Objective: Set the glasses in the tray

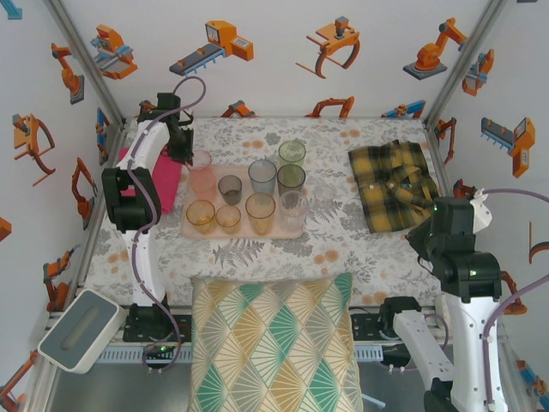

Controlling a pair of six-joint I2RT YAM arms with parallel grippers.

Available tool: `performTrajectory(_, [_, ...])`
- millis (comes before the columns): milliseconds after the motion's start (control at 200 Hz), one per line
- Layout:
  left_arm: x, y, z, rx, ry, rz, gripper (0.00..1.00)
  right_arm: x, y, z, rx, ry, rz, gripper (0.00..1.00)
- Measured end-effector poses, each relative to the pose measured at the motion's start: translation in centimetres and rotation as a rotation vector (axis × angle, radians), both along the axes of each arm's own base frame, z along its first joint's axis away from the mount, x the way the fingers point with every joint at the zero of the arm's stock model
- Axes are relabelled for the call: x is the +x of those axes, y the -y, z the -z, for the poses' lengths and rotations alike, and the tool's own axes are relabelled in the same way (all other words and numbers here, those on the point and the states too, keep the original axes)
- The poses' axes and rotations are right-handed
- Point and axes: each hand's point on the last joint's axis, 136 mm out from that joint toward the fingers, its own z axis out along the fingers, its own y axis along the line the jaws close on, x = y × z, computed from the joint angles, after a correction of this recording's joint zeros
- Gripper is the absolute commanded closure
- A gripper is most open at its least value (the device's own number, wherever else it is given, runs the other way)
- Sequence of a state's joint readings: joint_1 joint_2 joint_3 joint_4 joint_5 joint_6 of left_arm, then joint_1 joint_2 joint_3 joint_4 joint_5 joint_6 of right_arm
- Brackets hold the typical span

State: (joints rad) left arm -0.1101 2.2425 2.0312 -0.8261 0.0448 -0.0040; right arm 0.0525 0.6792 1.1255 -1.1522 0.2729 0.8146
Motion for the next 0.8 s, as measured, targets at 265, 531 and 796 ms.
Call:
performTrajectory(265, [0.0,-0.1,0.0,0.010,0.001,0.011,0.55,2.5,-1.6,1.4,0.057,-0.068,-0.063,0.66])
performTrajectory(531, [-0.4,-0.2,-0.8,0.021,0.006,0.030,0.35,5.8,-3.5,3.1,0.115,-0.135,-0.149,0.62])
performTrajectory(796, [-1.4,-0.1,-6.3,0.012,0.084,0.043,0.24,10.8,-6.4,4.6,0.127,-0.199,-0.257,0.62])
